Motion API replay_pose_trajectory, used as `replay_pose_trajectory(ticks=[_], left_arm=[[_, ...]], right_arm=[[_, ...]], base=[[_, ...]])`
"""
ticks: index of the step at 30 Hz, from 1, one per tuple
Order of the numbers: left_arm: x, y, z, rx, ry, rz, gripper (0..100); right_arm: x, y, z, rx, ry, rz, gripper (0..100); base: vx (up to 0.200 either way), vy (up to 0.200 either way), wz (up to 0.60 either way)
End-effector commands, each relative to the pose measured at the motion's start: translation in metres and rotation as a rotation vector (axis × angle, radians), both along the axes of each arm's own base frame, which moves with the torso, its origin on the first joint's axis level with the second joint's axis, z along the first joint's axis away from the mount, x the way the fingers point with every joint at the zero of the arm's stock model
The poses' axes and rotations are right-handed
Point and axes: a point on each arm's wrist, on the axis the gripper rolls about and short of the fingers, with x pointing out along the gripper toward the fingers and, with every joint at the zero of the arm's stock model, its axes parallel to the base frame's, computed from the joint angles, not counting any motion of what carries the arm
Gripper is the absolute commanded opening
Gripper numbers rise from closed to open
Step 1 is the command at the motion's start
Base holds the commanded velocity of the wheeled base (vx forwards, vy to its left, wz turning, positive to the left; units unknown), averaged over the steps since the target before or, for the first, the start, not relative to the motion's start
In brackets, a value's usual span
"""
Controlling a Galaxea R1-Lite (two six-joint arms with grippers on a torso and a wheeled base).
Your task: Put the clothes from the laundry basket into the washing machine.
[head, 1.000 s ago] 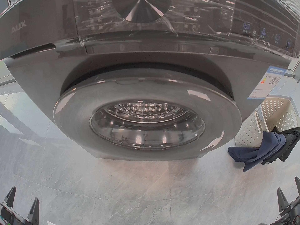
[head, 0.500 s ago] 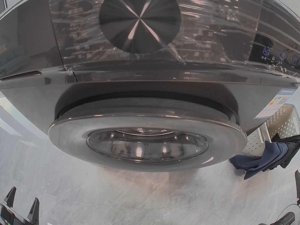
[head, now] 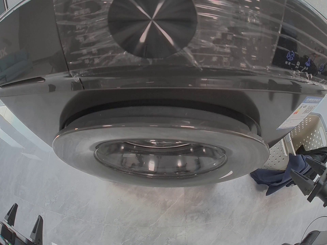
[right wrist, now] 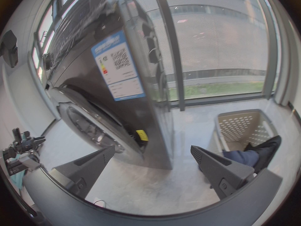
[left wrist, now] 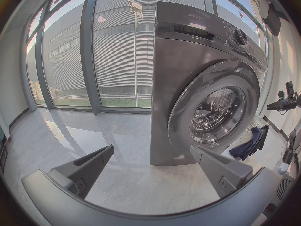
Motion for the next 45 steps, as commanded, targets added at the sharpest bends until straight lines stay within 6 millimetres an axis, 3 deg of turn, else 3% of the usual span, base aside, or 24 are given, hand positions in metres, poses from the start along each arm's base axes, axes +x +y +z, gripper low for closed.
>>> replay_pose_trajectory(ticks=[1, 5, 24, 29, 37, 45], left_arm=[[0.0, 0.0, -0.005, -0.001, 0.006, -0.001, 100], [0.0, 0.0, -0.005, 0.001, 0.006, -0.001, 100], [0.0, 0.0, -0.005, -0.001, 0.006, 0.001, 100], [0.0, 0.0, -0.005, -0.001, 0.006, -0.001, 100], [0.0, 0.0, -0.005, 0.001, 0.006, -0.001, 100], [0.0, 0.0, -0.005, 0.001, 0.006, 0.001, 100]], right_arm=[[0.034, 0.032, -0.015, -0.01, 0.153, 0.167, 100], [0.042, 0.043, -0.012, 0.048, 0.189, 0.209, 100], [0.084, 0.079, -0.005, -0.003, 0.16, 0.273, 100], [0.082, 0.082, -0.007, -0.01, 0.171, 0.297, 100], [0.05, 0.066, -0.018, -0.014, 0.171, 0.332, 100], [0.066, 0.076, -0.01, -0.015, 0.163, 0.326, 100]], base=[[0.0, 0.0, 0.0], [0.0, 0.0, 0.0], [0.0, 0.0, 0.0], [0.0, 0.0, 0.0], [0.0, 0.0, 0.0], [-0.15, 0.0, 0.0]])
